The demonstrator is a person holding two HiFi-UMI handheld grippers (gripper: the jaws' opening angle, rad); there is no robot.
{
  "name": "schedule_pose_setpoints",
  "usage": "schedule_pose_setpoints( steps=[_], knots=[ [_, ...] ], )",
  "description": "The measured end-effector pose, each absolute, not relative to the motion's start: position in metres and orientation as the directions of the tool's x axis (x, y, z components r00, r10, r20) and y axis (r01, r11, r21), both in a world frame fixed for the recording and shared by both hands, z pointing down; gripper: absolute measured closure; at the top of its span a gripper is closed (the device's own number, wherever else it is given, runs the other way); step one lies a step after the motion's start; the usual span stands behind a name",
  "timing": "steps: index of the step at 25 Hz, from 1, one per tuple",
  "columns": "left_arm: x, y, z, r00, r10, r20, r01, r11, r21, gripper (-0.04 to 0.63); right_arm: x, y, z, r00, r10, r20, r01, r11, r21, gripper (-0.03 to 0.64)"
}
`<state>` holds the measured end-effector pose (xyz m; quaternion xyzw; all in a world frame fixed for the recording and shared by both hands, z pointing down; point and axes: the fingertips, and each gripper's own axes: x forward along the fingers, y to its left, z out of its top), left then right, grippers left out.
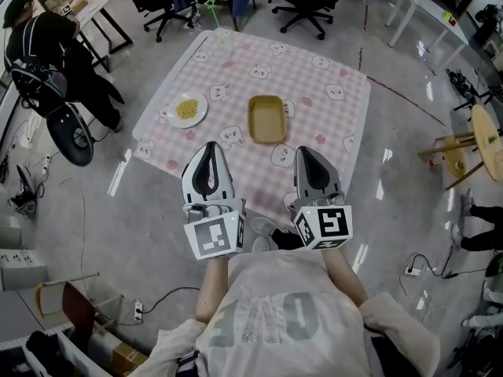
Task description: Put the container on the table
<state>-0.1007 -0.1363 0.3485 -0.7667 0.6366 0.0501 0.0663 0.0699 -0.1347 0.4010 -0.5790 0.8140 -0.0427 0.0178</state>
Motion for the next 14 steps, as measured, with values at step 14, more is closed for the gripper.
schedule_pose_setpoints(
  steps=[14],
  knots=[
    [-0.098, -0.149, 0.351, 0.184, -0.971, -0.151, -0.983, -0.182, -0.024, 0.566, 0.076, -0.147, 0.4, -0.324, -0.946, 0.024, -0.942, 0.321, -0.097, 0.588]
  ],
)
